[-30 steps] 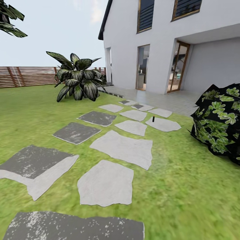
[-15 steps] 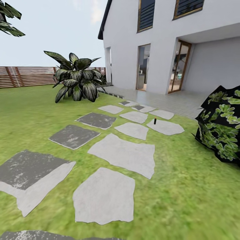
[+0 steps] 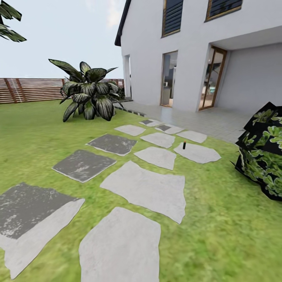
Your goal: In the garden, pick up the pesticide atomizer on the floor and spray pesticide onto both trees until each tree trunk is fully covered.
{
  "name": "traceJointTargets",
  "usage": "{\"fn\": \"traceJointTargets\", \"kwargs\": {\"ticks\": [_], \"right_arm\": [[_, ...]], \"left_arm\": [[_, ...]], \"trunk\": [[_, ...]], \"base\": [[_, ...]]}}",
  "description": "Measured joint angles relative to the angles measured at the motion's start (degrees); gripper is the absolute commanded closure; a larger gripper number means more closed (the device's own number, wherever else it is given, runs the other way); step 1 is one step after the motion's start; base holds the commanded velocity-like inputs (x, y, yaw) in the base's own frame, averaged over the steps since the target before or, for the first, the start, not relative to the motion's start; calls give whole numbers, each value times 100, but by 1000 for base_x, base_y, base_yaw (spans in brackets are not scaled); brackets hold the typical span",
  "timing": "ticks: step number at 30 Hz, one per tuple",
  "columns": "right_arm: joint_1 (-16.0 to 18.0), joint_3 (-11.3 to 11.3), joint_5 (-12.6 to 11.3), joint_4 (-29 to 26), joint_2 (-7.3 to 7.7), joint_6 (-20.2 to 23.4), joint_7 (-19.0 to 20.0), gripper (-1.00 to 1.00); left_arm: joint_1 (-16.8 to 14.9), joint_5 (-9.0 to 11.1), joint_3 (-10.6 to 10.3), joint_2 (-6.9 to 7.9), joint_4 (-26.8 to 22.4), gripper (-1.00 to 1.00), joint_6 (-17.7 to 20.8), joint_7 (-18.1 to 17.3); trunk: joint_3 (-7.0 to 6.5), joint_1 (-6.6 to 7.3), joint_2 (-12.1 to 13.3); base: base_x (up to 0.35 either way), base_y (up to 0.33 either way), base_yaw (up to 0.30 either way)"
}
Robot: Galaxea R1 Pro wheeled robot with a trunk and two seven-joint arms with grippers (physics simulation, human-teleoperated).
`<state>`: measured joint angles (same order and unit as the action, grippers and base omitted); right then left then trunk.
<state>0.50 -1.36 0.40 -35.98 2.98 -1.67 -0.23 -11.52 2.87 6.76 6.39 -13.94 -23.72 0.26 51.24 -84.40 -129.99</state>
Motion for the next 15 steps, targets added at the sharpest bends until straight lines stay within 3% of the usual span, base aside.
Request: {"fn": "traceJointTargets", "kwargs": {"ticks": [15], "right_arm": [[0,0,0,0,-2,0,0,-100]], "left_arm": [[0,-1,-1,2,-2,-100,0,-1]], "trunk": [[0,0,0]], "base": [[339,0,0]]}}
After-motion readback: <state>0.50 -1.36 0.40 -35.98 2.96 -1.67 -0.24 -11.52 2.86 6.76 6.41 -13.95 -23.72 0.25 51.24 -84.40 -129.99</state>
